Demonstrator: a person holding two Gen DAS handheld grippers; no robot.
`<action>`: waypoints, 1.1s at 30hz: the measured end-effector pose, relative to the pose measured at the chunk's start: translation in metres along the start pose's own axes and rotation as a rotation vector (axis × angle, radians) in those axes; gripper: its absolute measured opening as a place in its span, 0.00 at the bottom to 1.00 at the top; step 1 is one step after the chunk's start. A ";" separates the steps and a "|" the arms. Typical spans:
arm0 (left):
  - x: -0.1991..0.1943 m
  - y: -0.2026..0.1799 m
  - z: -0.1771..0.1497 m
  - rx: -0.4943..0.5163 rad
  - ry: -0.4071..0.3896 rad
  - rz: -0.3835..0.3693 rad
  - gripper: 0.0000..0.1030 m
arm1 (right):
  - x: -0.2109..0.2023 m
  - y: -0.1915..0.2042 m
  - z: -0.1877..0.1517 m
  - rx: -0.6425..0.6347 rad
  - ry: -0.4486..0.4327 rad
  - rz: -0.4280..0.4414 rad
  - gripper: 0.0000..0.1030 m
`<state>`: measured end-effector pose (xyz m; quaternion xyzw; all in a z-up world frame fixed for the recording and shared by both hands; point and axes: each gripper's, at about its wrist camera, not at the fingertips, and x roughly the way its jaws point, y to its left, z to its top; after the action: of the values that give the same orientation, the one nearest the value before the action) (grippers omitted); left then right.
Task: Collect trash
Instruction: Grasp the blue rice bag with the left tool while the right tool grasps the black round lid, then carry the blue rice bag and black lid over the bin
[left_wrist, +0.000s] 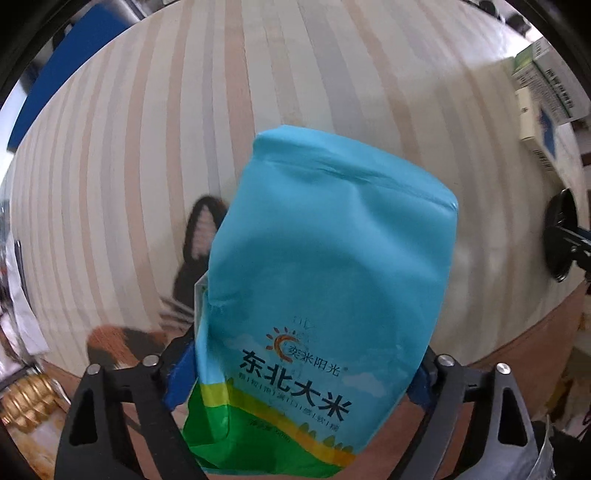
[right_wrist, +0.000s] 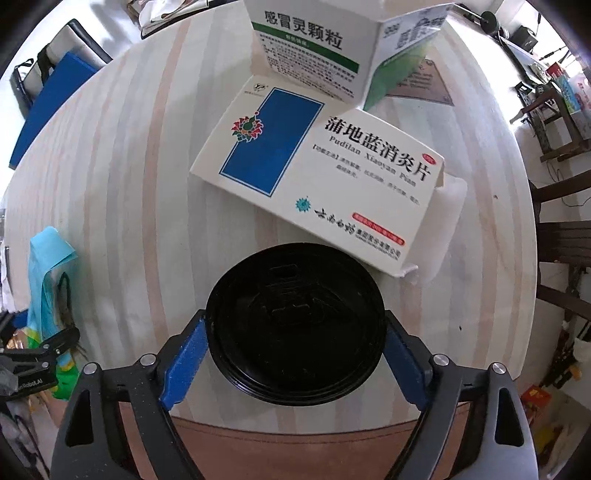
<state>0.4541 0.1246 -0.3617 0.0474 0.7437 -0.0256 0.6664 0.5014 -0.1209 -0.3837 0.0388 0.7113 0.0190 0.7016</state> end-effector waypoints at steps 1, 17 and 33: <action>-0.003 -0.001 -0.006 -0.021 -0.013 -0.006 0.85 | -0.002 0.000 -0.003 -0.005 -0.004 0.002 0.87; -0.078 -0.013 -0.185 -0.497 -0.271 -0.013 0.85 | -0.062 0.061 -0.110 -0.263 -0.047 0.089 0.87; -0.108 0.005 -0.444 -0.830 -0.433 -0.018 0.85 | -0.113 0.126 -0.325 -0.569 -0.072 0.212 0.87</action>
<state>0.0276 0.1711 -0.2049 -0.2358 0.5352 0.2589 0.7687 0.1812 0.0042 -0.2564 -0.0846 0.6439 0.2891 0.7033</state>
